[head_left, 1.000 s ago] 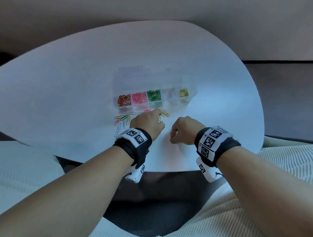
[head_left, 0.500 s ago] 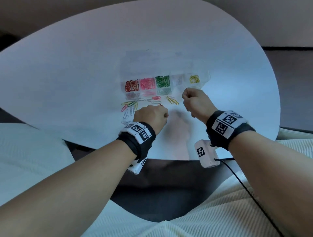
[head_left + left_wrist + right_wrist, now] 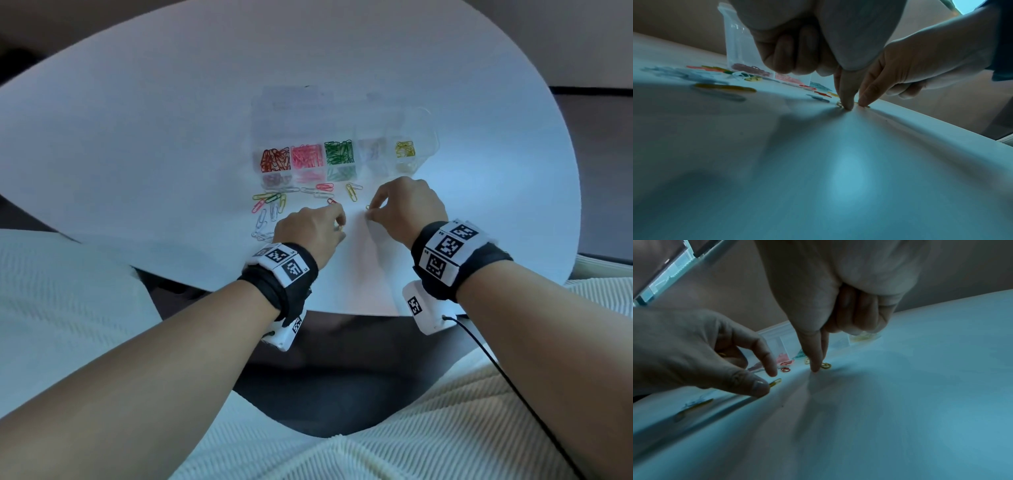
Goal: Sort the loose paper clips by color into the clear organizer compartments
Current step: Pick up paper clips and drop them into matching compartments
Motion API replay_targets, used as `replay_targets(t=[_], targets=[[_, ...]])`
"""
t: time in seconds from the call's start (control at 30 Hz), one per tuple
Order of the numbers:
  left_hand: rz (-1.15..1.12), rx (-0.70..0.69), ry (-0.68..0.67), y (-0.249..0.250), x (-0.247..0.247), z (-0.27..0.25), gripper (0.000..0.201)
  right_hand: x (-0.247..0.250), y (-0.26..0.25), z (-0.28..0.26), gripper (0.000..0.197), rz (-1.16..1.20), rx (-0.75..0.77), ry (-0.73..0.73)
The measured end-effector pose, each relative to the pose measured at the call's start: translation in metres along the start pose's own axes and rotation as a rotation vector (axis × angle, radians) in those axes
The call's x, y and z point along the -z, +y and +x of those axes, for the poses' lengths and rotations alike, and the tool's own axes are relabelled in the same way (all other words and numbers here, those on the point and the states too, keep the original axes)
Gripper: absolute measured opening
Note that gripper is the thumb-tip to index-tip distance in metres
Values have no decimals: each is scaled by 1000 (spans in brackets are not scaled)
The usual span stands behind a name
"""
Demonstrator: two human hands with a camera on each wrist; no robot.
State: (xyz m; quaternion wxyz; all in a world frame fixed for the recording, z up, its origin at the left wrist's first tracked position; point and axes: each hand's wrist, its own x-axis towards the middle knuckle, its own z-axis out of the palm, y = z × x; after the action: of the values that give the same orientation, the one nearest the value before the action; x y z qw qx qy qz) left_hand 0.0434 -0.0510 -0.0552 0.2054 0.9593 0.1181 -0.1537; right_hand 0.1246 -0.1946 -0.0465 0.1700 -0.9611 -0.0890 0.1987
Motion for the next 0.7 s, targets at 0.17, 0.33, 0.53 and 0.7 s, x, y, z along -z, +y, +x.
replay_targets(t=[0.17, 0.33, 0.53, 0.7], targets=[[-43, 38, -12, -5, 5, 1, 24, 3, 1, 0, 14, -12, -44, 5], [-30, 44, -14, -2, 3, 2, 17, 0, -1, 3, 11, 30, -97, -92], [-142, 71, -39, 1, -4, -3, 21, 2, -1, -2, 18, 158, -88, -248], [-706, 98, -21, 32, 25, 5, 30, 39, -6, -11, 11, 917, -243, -320]])
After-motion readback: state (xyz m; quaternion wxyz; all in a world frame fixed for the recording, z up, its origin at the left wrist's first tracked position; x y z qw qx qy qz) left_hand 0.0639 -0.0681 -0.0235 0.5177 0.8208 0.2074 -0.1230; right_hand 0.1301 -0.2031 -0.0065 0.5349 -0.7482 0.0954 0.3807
